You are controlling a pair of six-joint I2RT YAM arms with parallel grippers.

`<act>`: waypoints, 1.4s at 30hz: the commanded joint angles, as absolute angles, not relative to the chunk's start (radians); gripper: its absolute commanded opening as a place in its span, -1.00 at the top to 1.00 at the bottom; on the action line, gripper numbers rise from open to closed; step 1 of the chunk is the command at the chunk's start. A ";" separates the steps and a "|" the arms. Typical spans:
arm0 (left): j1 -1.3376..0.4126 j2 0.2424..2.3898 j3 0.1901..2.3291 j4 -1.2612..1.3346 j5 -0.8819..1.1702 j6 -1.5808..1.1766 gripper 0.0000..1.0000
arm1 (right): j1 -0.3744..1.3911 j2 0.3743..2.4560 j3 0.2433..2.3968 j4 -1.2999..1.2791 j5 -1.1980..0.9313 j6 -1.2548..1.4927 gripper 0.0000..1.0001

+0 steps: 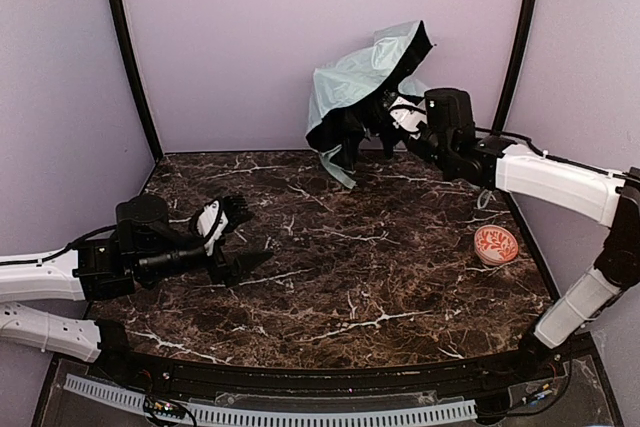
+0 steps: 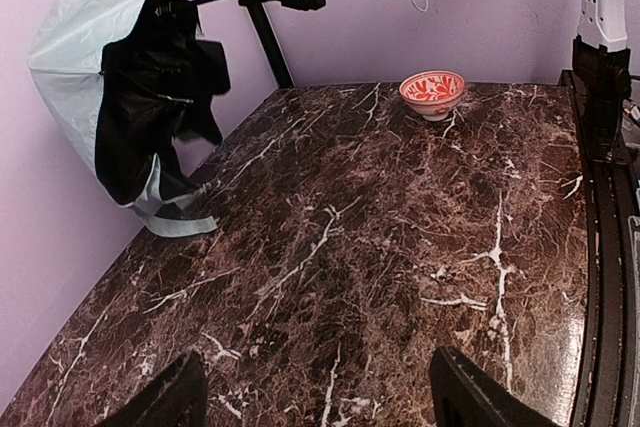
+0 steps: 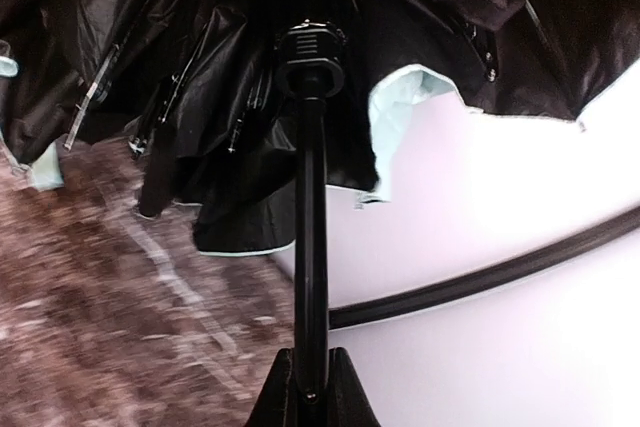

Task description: Put away the umbrella

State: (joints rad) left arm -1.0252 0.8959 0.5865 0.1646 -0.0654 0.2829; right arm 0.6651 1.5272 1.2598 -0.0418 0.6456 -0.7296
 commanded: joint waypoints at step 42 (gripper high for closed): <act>-1.028 0.957 0.591 0.145 0.104 0.256 -0.78 | 1.184 1.166 0.658 0.090 0.199 -0.483 -0.51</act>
State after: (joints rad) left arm -1.0252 1.0676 0.5739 0.1043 0.0940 0.2771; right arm 1.2308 1.3128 0.5854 0.1173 0.3561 -0.7082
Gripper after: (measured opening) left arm 0.885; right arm 0.718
